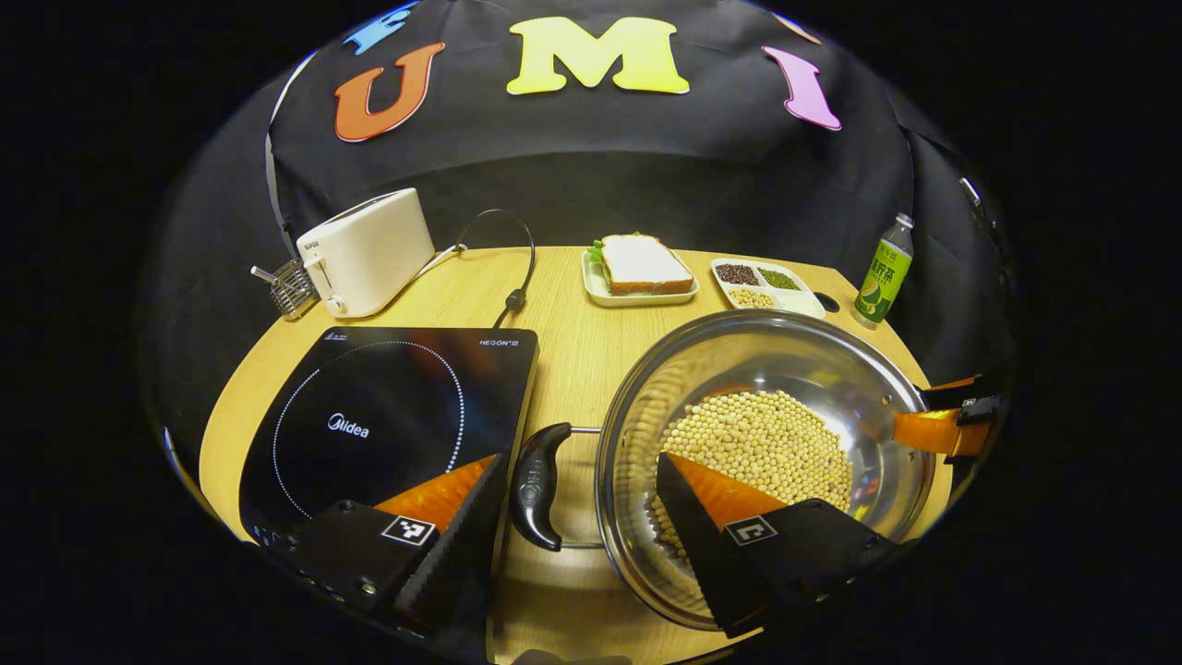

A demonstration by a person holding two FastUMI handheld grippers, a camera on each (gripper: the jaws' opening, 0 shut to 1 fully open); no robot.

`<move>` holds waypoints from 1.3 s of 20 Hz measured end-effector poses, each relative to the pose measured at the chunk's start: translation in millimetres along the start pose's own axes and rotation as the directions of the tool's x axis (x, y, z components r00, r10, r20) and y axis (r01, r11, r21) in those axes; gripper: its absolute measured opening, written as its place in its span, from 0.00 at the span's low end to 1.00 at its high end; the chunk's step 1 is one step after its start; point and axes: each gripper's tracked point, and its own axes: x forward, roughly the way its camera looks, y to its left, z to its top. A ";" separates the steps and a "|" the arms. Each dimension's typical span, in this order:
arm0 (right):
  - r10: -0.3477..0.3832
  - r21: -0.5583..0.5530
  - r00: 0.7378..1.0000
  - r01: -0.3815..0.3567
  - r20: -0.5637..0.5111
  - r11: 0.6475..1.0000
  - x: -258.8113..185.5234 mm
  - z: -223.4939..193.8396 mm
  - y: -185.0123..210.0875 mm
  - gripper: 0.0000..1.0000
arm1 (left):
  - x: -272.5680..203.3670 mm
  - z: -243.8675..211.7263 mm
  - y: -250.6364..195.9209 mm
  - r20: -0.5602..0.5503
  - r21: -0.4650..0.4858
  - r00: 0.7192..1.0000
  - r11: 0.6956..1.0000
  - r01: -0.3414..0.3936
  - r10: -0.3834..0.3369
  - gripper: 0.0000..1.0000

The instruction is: First push the handle of the pot to place it horizontally, then grasp the pot with both hands and set it on the induction cooktop.

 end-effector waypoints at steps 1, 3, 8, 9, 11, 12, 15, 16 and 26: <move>-0.002 0.000 1.000 0.002 -0.005 1.000 1.0 -1.3 -0.1 0.87 | 2.0 -1.4 0.8 -0.017 -0.002 1.000 1.000 -0.014 0.014 0.97; -0.014 -0.001 1.000 0.014 -0.012 1.000 2.9 -1.4 -1.4 0.74 | 6.3 -0.7 4.8 -0.024 0.003 0.999 1.000 -0.030 0.030 0.90; -0.036 0.034 0.999 0.037 -0.038 0.999 3.9 -2.3 -4.0 0.67 | 7.6 -1.7 10.4 -0.051 0.000 0.998 0.999 -0.037 0.037 0.67; -0.035 0.042 0.998 0.037 -0.046 0.998 4.0 -2.4 -3.5 0.60 | 6.5 -1.2 10.2 -0.063 0.003 0.998 0.999 -0.032 0.032 0.65; -0.027 0.050 0.998 0.030 -0.053 0.998 1.3 -4.9 -2.3 0.56 | 4.6 -1.8 10.3 -0.069 0.012 0.997 1.000 -0.027 0.028 0.71; -0.023 0.057 0.998 0.026 -0.053 0.998 -1.7 -6.3 -0.7 0.56 | 1.5 -1.2 9.9 -0.064 0.017 0.998 1.000 -0.024 0.025 0.59; -0.031 0.061 0.999 0.032 -0.028 0.998 -16.4 -3.5 0.3 0.54 | -11.4 4.0 12.4 -0.042 0.034 0.999 0.999 -0.014 0.015 0.57; -0.034 0.059 0.999 0.035 -0.023 0.998 -21.8 -1.3 2.4 0.55 | -15.7 7.0 14.0 -0.033 0.033 0.999 0.999 -0.011 0.012 0.57; -0.043 0.073 0.998 0.040 0.035 0.997 -69.9 6.9 57.0 0.55 | -61.3 33.2 64.3 0.023 0.058 1.000 0.998 0.003 -0.004 0.57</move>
